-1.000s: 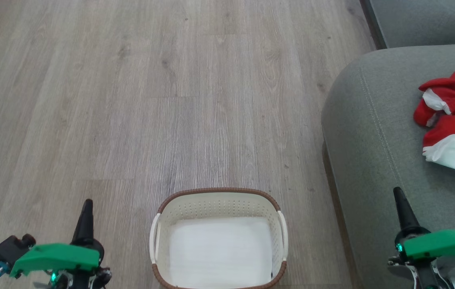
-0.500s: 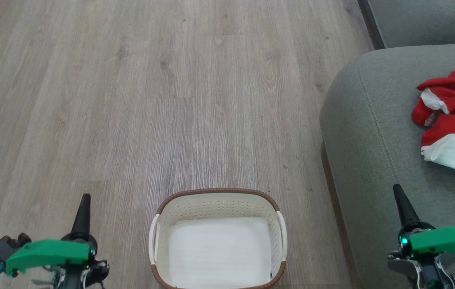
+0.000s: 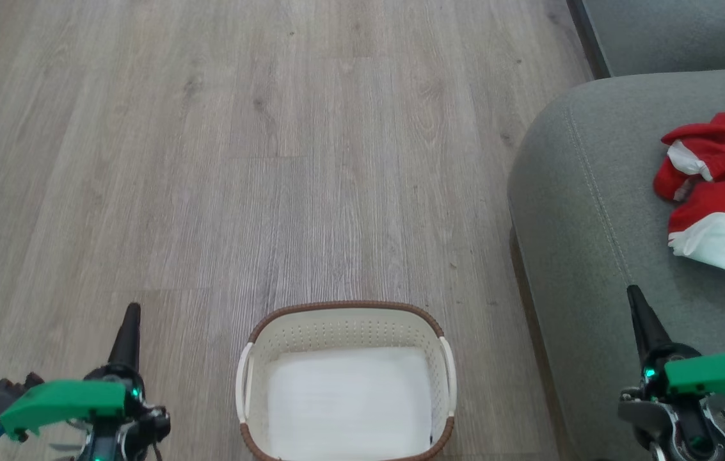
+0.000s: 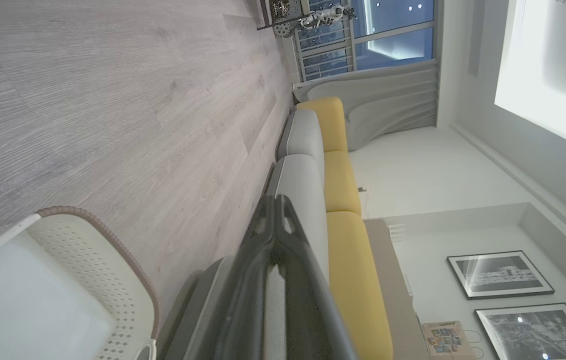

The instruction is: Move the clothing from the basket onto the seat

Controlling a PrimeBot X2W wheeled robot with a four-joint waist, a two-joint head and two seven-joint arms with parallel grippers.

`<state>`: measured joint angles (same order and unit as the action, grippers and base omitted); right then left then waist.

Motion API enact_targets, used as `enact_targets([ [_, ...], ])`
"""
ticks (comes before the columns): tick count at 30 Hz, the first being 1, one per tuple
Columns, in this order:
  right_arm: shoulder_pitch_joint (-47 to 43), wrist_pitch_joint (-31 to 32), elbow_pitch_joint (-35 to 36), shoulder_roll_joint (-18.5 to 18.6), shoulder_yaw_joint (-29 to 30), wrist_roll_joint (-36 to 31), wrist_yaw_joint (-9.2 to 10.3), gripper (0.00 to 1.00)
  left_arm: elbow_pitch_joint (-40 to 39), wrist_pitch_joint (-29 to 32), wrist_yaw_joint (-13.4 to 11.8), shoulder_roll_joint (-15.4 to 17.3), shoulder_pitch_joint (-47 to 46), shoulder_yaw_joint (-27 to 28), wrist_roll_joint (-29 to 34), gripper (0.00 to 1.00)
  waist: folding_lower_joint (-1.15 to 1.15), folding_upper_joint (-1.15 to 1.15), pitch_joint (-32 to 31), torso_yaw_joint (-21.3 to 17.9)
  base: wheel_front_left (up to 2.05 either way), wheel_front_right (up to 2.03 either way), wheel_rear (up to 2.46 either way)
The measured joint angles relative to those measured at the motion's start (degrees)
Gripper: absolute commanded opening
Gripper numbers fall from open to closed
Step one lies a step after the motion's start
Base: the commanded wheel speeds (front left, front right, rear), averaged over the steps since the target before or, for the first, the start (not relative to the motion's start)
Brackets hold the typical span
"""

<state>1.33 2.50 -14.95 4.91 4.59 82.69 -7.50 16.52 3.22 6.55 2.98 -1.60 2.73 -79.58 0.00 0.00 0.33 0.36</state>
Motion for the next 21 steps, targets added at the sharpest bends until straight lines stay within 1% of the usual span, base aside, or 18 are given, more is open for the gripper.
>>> enact_targets([
  [8,0.6,1.3,-0.2,-0.9,0.9,4.1,0.00,0.00,-0.1,1.3,0.1,-0.2,-0.8,0.6,-5.2,0.00,0.00,0.00,-0.1,-0.2,0.00,0.00,0.00],
  [21,2.1,2.6,-0.9,-1.3,2.2,9.8,0.00,0.00,-0.3,2.8,0.5,-0.4,-1.6,1.7,-12.4,0.00,0.00,0.00,-0.2,-0.4,0.00,0.00,0.00],
])
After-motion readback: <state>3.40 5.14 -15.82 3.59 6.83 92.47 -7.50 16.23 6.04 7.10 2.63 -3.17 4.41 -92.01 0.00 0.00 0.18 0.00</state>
